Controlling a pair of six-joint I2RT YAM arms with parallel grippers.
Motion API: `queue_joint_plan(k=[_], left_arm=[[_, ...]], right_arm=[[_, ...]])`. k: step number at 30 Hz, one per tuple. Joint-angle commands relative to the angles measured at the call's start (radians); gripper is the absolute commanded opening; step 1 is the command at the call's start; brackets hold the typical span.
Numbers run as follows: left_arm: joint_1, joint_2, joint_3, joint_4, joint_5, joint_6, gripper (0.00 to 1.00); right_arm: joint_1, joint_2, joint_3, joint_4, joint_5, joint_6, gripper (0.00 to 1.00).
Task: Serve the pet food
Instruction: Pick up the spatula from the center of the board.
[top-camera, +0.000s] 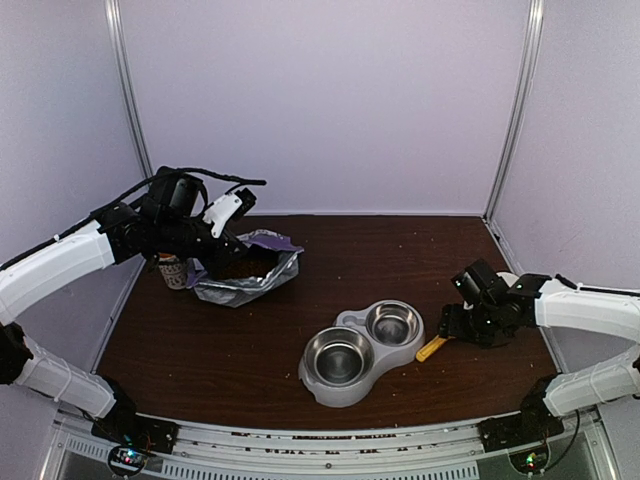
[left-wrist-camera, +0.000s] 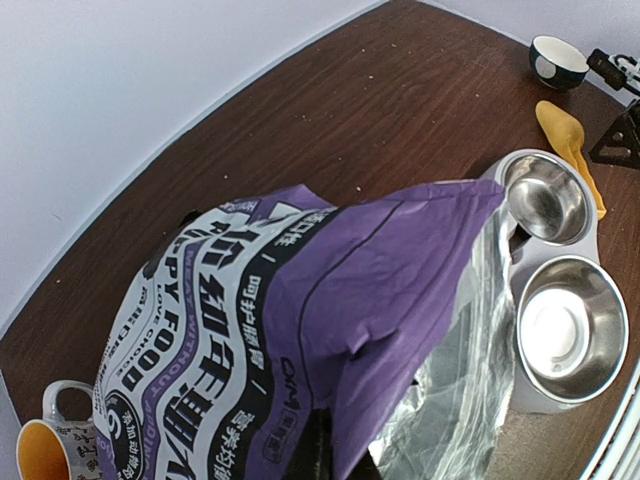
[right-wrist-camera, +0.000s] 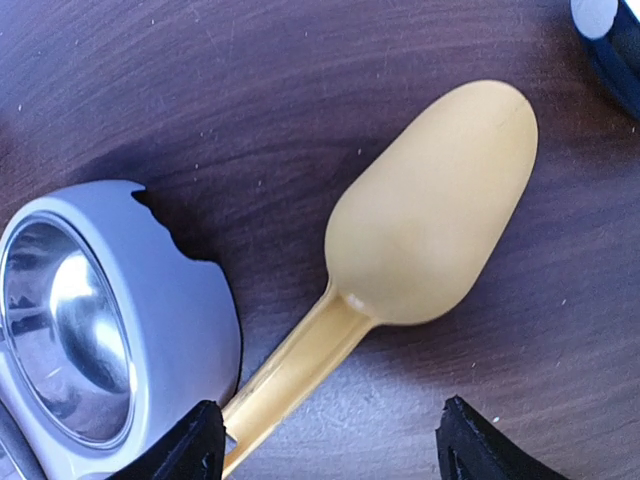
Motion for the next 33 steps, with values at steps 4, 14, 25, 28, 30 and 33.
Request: queue_joint_plan(k=[4, 14, 25, 28, 30, 33], left_arm=[[-0.014, -0.005, 0.010, 0.001, 0.017, 0.008, 0.00], [-0.019, -0.017, 0.009, 0.001, 0.018, 0.009, 0.00], [-0.020, -0.024, 0.009, 0.001, 0.010, 0.007, 0.00], [-0.020, -0.025, 0.009, 0.001, 0.010, 0.007, 0.00], [-0.021, -0.024, 0.009, 0.001, 0.010, 0.007, 0.00], [-0.022, -0.025, 0.009, 0.001, 0.012, 0.007, 0.00]], right_arm=[[0.063, 0.031, -0.022, 0.005, 0.119, 0.216, 0.72], [0.112, 0.205, 0.010, 0.119, 0.128, 0.274, 0.69], [0.122, 0.121, -0.062, 0.020, 0.162, 0.299, 0.46], [0.119, 0.043, -0.110, 0.012, 0.177, 0.291, 0.46], [0.118, 0.024, -0.128, 0.032, 0.165, 0.281, 0.45], [0.118, 0.051, -0.120, 0.048, 0.143, 0.270, 0.43]])
